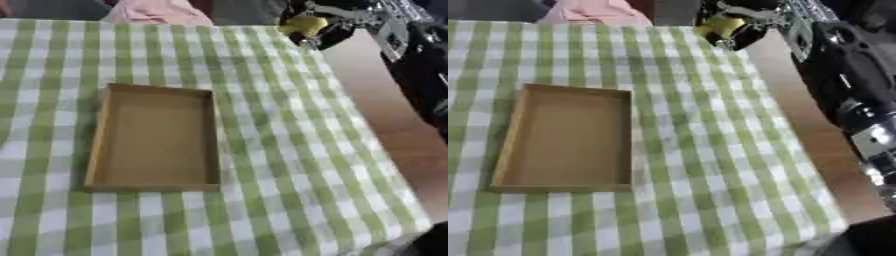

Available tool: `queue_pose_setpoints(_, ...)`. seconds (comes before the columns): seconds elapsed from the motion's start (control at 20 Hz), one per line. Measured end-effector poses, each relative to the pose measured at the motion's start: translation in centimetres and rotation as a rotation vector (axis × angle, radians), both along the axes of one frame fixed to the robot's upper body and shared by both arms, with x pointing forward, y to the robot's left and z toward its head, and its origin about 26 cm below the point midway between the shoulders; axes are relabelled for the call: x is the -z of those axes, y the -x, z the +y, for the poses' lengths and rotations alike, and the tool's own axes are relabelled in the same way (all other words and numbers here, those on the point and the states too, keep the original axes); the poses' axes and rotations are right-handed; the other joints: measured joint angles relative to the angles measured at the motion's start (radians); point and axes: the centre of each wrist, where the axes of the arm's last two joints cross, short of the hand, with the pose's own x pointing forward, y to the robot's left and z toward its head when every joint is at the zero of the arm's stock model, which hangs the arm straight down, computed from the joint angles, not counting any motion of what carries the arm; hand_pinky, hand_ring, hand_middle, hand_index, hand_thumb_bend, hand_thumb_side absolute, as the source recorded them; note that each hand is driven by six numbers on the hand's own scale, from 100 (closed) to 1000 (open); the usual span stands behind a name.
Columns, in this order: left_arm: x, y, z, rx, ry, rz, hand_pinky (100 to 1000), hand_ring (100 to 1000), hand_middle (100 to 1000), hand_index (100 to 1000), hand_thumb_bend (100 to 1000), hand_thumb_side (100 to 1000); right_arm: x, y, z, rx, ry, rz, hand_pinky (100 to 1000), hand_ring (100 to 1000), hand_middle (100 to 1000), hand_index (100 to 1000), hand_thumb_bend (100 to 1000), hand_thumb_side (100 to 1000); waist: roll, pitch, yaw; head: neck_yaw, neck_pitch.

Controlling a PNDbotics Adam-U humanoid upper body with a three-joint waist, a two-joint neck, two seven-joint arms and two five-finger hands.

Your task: Pick up objects on the table and place them in the box.

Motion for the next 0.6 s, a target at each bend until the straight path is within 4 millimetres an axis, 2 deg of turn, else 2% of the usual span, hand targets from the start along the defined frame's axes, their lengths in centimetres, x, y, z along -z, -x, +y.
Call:
queue_pose_setpoints(0.2, 0.0, 0.0, -0.1, -0.01, 0.007, -0.003, 547, 679, 692, 602, 100, 642, 0.8, -0.6, 1.7, -0.027, 0.018, 0.019, 523, 549, 528, 713, 168, 100, 0.005, -0.017, -0.003, -0.001, 0.012)
queue_pose_setpoints(0.6, 0.4, -0.1, -0.6, -0.016, 0.02, 0.001, 550, 681, 692, 605, 100, 620, 2.1, -1.4, 4.9, -0.069, 0.048, 0.024, 526, 554, 532, 716, 172, 100, 0.015, -0.057, -0.008, -0.006, 0.024)
